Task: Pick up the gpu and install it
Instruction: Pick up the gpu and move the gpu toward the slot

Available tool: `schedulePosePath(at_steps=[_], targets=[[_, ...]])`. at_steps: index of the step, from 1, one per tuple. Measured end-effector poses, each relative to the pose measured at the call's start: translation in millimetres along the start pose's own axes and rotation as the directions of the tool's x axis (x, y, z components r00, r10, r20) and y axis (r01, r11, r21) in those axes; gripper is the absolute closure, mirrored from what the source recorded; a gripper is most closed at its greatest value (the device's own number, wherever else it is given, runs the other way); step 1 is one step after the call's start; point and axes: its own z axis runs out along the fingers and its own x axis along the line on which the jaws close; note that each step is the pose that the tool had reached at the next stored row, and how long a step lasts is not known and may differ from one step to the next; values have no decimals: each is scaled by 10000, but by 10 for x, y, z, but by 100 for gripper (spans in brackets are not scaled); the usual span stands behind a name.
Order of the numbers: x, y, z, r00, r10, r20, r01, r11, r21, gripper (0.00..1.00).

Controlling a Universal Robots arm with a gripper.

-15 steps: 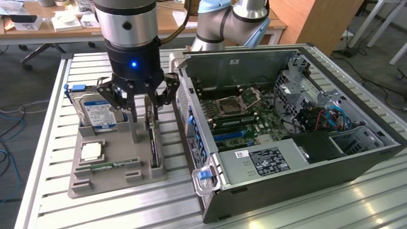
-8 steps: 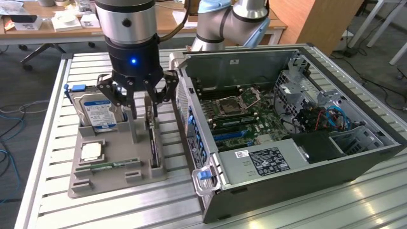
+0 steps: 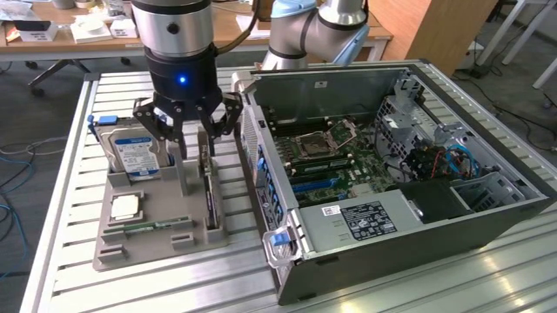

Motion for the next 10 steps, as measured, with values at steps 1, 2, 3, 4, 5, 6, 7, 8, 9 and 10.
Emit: schedulePosePath(at_steps=[1,2,3,4,5,6,7,8,9,10], targets=[[0,0,18,10000,0,0,0,10000,0,53],[1,-1,37,10000,0,0,0,10000,0,53],[1,-1,55,10000,0,0,0,10000,0,53],[2,-1,74,10000,0,1,0,10000,-1,53],[2,-2,91,10000,0,0,0,10000,0,53],[2,-2,108,10000,0,0,0,10000,1,53],[3,-2,128,10000,0,1,0,10000,0,53],[3,-3,145,10000,-1,1,1,10000,0,53],[4,-3,164,10000,0,0,0,10000,0,53],[4,-3,182,10000,0,0,0,10000,0,53]])
